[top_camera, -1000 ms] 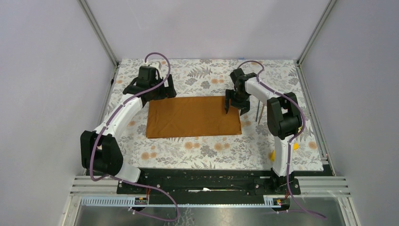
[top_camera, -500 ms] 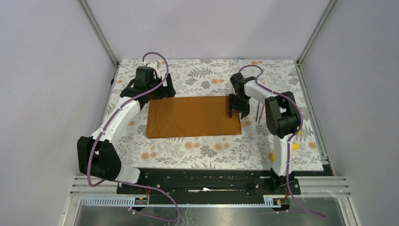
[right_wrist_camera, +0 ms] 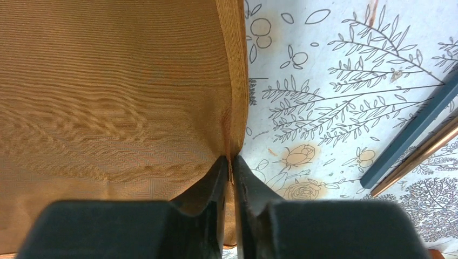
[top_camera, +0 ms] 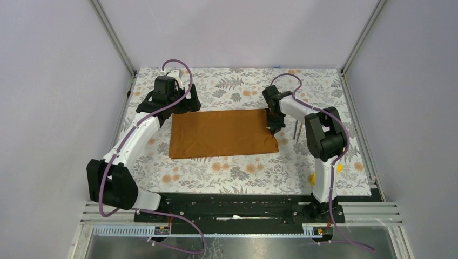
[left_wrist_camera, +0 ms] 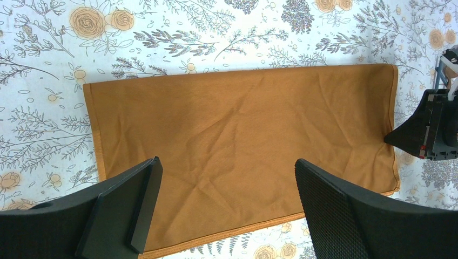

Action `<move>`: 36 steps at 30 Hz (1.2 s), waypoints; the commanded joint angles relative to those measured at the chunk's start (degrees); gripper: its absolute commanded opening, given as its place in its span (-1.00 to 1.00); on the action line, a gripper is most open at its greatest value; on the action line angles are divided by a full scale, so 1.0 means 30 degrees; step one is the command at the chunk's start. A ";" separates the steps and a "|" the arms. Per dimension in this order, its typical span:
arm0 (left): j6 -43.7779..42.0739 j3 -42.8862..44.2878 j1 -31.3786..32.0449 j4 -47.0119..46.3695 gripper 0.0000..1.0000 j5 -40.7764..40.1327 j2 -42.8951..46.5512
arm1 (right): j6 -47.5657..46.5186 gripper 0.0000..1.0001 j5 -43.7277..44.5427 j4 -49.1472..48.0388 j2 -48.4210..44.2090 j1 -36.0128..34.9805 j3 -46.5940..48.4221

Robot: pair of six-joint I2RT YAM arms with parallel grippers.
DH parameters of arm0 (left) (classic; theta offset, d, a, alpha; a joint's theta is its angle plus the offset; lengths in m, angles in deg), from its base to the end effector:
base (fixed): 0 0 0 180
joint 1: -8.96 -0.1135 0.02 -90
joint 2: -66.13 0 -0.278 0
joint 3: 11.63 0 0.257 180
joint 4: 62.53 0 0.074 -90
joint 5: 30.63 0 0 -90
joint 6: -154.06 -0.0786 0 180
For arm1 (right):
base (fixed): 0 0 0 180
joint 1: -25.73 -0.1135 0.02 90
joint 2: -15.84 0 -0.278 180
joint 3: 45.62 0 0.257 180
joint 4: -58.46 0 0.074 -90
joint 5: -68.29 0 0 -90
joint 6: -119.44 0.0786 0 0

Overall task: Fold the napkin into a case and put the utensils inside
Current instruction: Pick up the rectangle-folded napkin from the center of the board, then fold the rectangle-folded napkin at the center of the board.

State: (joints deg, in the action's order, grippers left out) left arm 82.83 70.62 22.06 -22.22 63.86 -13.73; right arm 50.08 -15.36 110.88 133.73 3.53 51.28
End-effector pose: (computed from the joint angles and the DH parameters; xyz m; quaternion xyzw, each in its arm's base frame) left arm 0.3376 -0.0849 0.3042 -0.0272 0.8975 -0.1543 0.4121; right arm 0.4046 0.1557 0.1214 -0.0055 0.9880 0.0016 0.1541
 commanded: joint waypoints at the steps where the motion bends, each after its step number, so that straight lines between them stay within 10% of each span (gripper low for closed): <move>1: -0.0366 -0.0084 -0.0046 -0.0854 0.97 0.0055 0.0676 | -0.0602 -0.81 0.0154 -0.2533 0.2072 -0.0249 -0.1143; 24: 0.0767 -0.0522 -0.0035 -0.1479 0.97 0.2007 0.0150 | -0.3139 -1.00 0.4386 -0.1714 -0.4969 0.2122 -0.3655; 36: 0.0722 -0.0499 -0.0060 -0.1411 0.97 0.1816 0.0553 | -0.2187 -1.00 0.0627 -0.0149 -0.3037 -0.3171 0.0945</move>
State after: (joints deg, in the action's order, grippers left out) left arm 85.06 68.96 22.06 -23.71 68.56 -13.73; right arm 41.95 -7.05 109.19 121.03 0.82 46.36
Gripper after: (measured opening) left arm 0.987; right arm 0.018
